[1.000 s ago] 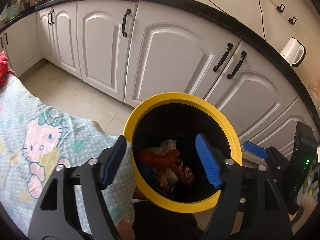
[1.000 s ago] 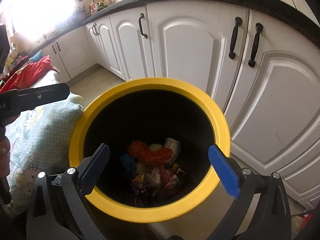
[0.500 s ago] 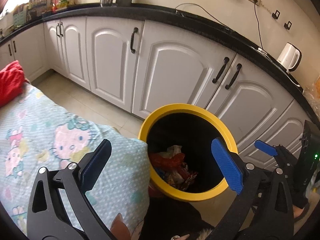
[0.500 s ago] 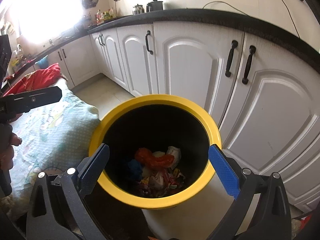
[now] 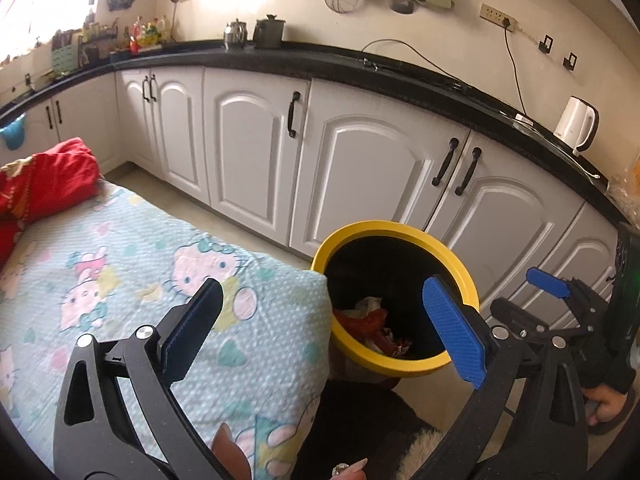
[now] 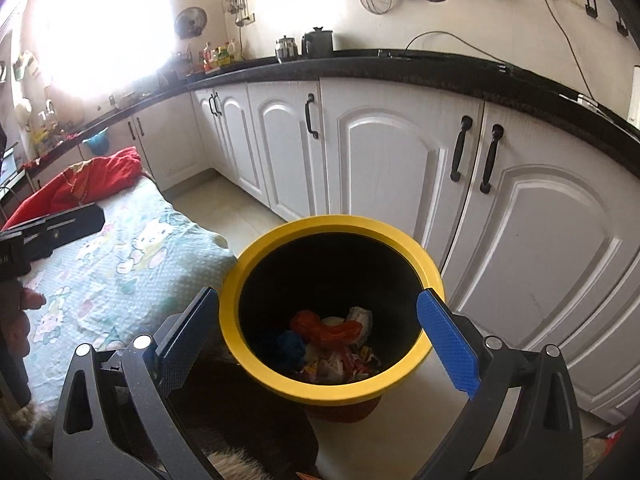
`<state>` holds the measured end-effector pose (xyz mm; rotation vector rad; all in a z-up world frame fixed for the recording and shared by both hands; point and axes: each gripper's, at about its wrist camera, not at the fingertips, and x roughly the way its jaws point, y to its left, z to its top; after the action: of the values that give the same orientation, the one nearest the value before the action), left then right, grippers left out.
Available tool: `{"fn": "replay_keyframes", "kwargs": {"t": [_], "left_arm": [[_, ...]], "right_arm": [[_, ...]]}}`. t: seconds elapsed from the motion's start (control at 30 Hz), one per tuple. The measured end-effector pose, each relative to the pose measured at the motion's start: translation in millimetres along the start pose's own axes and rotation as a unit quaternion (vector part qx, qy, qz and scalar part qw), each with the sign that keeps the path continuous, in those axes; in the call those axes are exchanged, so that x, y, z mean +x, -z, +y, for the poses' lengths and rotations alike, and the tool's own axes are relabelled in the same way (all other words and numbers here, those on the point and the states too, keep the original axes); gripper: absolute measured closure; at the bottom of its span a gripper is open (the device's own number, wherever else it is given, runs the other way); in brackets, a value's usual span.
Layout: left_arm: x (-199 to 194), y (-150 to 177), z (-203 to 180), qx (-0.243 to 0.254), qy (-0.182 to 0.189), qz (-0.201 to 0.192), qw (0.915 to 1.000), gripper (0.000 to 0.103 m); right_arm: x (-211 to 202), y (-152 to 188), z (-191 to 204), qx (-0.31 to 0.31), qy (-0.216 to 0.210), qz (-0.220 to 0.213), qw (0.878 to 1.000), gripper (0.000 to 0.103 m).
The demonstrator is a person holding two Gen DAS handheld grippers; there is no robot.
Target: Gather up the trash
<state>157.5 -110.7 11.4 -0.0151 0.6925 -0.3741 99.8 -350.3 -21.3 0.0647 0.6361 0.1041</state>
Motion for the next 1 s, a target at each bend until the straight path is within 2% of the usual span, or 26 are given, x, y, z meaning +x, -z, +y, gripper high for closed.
{"fn": "replay_keyframes", "kwargs": {"t": [0.27,0.53,0.77,1.0], "left_arm": [[-36,30,7,-0.003,-0.037,-0.036,0.9987,0.011],[-69,64,5,0.000,-0.087,-0.087,0.9924,0.011],[-86,87,3,-0.003,-0.091,-0.116,0.9891,0.011],[-94,88,3,-0.003,-0.094,-0.132,0.9868,0.011]], "right_arm": [[-34,14,16,-0.001,0.013,-0.051,0.999,0.006],[-58,38,34,0.006,0.032,-0.104,0.994,0.006],[-68,50,52,-0.022,0.037,-0.164,0.986,0.006],[-71,50,55,-0.029,0.034,-0.175,0.983,0.006]]}}
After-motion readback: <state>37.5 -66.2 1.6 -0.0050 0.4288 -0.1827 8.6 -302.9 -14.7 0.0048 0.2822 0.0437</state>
